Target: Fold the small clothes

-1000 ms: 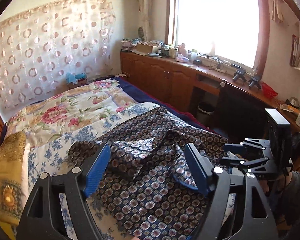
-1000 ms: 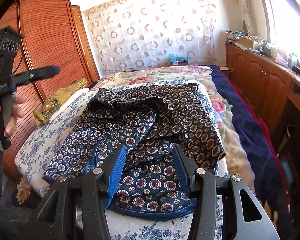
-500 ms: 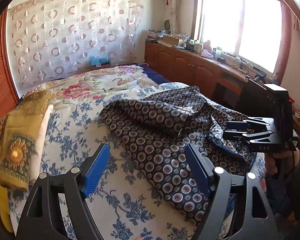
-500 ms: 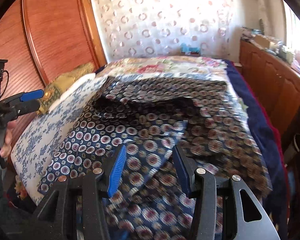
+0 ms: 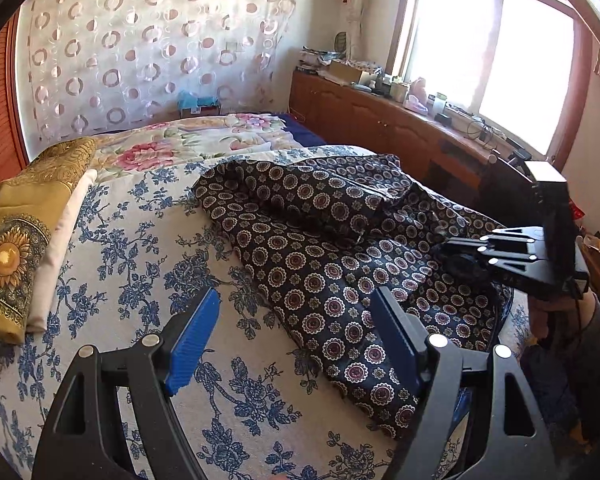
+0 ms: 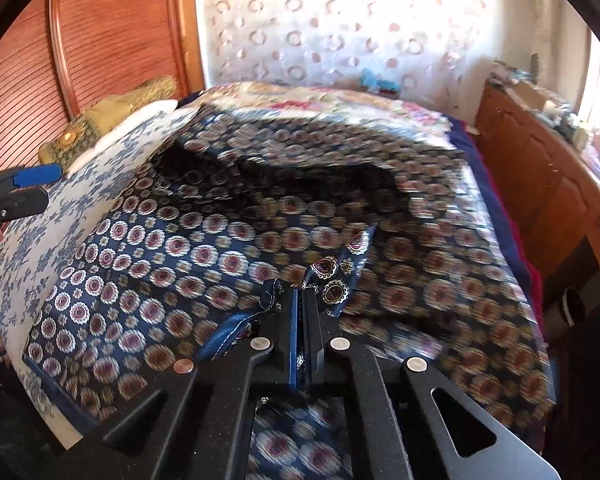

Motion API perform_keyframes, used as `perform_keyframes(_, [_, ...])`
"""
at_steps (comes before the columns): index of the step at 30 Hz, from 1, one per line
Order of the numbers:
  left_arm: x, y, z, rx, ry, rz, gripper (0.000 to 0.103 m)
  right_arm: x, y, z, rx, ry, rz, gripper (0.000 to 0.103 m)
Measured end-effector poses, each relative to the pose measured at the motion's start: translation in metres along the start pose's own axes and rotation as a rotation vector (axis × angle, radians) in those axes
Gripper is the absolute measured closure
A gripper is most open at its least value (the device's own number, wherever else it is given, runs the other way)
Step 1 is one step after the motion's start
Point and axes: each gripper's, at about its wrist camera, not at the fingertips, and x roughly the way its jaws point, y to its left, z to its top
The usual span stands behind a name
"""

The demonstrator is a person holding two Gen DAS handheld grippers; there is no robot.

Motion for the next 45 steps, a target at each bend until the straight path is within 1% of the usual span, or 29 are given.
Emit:
perform_keyframes(3, [0.000, -0.003, -0.002, 0.002, -0.002, -0.003, 0.024, -0.020, -0.022, -0.006, 0.076, -0.047, -0.033, 0.101])
perform_keyframes(5, [0.001, -0.005, -0.002, 0.005, 0.000, -0.006, 0.024, -0.026, -0.033, -0.010, 0.101, -0.048, -0.064, 0.101])
perform_keyframes(6, [0.001, -0.006, -0.002, 0.007, 0.002, -0.008, 0.024, -0.026, -0.037, -0.011, 0.109, -0.043, -0.073, 0.093])
perform_keyframes(7, [0.002, -0.008, -0.003, 0.008, 0.004, -0.009, 0.024, -0.026, -0.040, -0.011, 0.116, -0.039, -0.083, 0.086])
perform_keyframes(8, [0.002, -0.009, -0.004, 0.010, 0.006, -0.011, 0.024, -0.025, -0.044, -0.010, 0.123, -0.036, -0.081, 0.072])
perform_keyframes(9, [0.003, -0.010, -0.004, 0.011, 0.008, -0.013, 0.024, -0.025, -0.046, -0.008, 0.133, -0.041, -0.072, 0.061])
perform_keyframes(11, [0.004, -0.013, -0.005, 0.015, 0.012, -0.016, 0.024, -0.023, -0.049, -0.001, 0.138, -0.056, -0.056, 0.053])
perform_keyframes(12, [0.005, -0.015, -0.005, 0.019, 0.015, -0.018, 0.024, -0.022, -0.051, 0.002, 0.129, -0.062, -0.062, 0.050])
perform_keyframes(14, [0.006, -0.017, -0.006, 0.027, 0.020, -0.020, 0.024, -0.013, -0.051, 0.006, 0.125, -0.068, -0.069, 0.049])
perform_keyframes(18, [0.007, -0.019, -0.008, 0.030, 0.026, -0.023, 0.024, 0.005, -0.067, 0.013, 0.194, -0.039, 0.003, 0.049])
perform_keyframes(20, [0.008, -0.019, -0.008, 0.028, 0.028, -0.023, 0.024, 0.011, -0.071, 0.016, 0.204, -0.028, 0.017, 0.049])
perform_keyframes(23, [0.010, -0.019, -0.009, 0.023, 0.035, -0.022, 0.024, 0.014, -0.072, 0.020, 0.210, -0.021, 0.088, 0.049])
perform_keyframes(26, [0.011, -0.019, -0.010, 0.028, 0.039, -0.032, 0.024, 0.024, -0.076, 0.025, 0.185, 0.024, 0.058, 0.049])
perform_keyframes(28, [0.013, -0.020, -0.010, 0.028, 0.043, -0.034, 0.024, 0.038, -0.077, 0.029, 0.180, 0.069, 0.063, 0.049])
perform_keyframes(29, [0.014, -0.020, -0.010, 0.029, 0.045, -0.032, 0.024, 0.038, -0.077, 0.029, 0.178, 0.076, 0.068, 0.049])
perform_keyframes(32, [0.015, -0.019, -0.011, 0.028, 0.049, -0.031, 0.024, 0.041, -0.068, 0.033, 0.146, 0.076, 0.104, 0.049])
perform_keyframes(34, [0.015, -0.019, -0.012, 0.026, 0.051, -0.032, 0.024, 0.039, -0.060, 0.033, 0.122, 0.076, 0.111, 0.049])
perform_keyframes(35, [0.016, -0.019, -0.012, 0.027, 0.053, -0.033, 0.024, 0.040, -0.056, 0.034, 0.102, 0.081, 0.109, 0.058])
perform_keyframes(36, [0.016, -0.020, -0.012, 0.028, 0.054, -0.033, 0.024, 0.039, -0.052, 0.034, 0.080, 0.089, 0.102, 0.074])
perform_keyframes(37, [0.016, -0.020, -0.012, 0.029, 0.055, -0.033, 0.024, 0.039, -0.048, 0.034, 0.058, 0.096, 0.089, 0.082])
perform_keyframes(38, [0.016, -0.021, -0.012, 0.030, 0.056, -0.033, 0.024, 0.038, -0.043, 0.033, 0.034, 0.099, 0.076, 0.099])
perform_keyframes(39, [0.017, -0.021, -0.012, 0.030, 0.056, -0.033, 0.024, 0.034, -0.039, 0.032, 0.011, 0.087, 0.064, 0.100])
perform_keyframes(41, [0.016, -0.021, -0.012, 0.029, 0.054, -0.032, 0.024, 0.022, -0.034, 0.030, -0.004, 0.049, 0.071, 0.101])
perform_keyframes(43, [0.015, -0.019, -0.012, 0.025, 0.050, -0.032, 0.024, 0.004, -0.033, 0.026, -0.002, 0.002, 0.047, 0.101])
perform_keyframes(45, [0.015, -0.018, -0.011, 0.021, 0.048, -0.032, 0.024, -0.016, -0.038, 0.018, 0.021, -0.035, 0.042, 0.101])
